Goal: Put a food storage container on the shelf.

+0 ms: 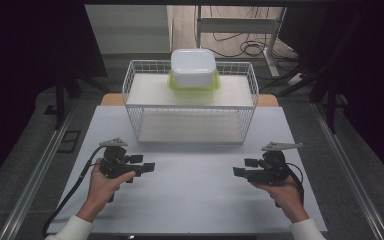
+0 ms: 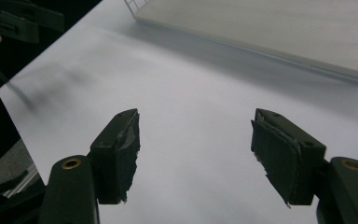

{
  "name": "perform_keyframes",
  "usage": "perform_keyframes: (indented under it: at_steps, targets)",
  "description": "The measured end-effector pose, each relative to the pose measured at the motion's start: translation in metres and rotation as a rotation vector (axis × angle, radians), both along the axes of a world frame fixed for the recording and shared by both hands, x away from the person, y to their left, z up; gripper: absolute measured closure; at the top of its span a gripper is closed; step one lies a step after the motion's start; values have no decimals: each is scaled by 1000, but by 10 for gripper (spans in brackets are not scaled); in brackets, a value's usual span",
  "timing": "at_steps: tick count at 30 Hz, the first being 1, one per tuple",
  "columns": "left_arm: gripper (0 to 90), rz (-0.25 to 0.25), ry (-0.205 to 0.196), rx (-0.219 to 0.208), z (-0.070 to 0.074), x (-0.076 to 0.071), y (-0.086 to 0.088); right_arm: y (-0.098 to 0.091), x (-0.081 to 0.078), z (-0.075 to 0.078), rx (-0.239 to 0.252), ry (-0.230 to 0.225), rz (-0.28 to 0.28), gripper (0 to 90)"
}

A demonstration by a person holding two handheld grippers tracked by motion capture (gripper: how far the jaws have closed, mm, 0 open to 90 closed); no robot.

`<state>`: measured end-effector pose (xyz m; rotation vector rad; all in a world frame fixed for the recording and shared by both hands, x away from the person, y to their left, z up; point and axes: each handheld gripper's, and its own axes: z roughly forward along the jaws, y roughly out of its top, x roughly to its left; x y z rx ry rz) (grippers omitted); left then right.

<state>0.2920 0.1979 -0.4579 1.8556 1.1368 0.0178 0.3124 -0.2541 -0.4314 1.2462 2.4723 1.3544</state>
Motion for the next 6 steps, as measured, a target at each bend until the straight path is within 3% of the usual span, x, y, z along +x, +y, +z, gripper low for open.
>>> perform_keyframes:
  at_steps: [6]
  targets:
    - [289, 11, 10, 13, -4, 2, 2, 0, 0, -1, -10, -16, 0, 283]
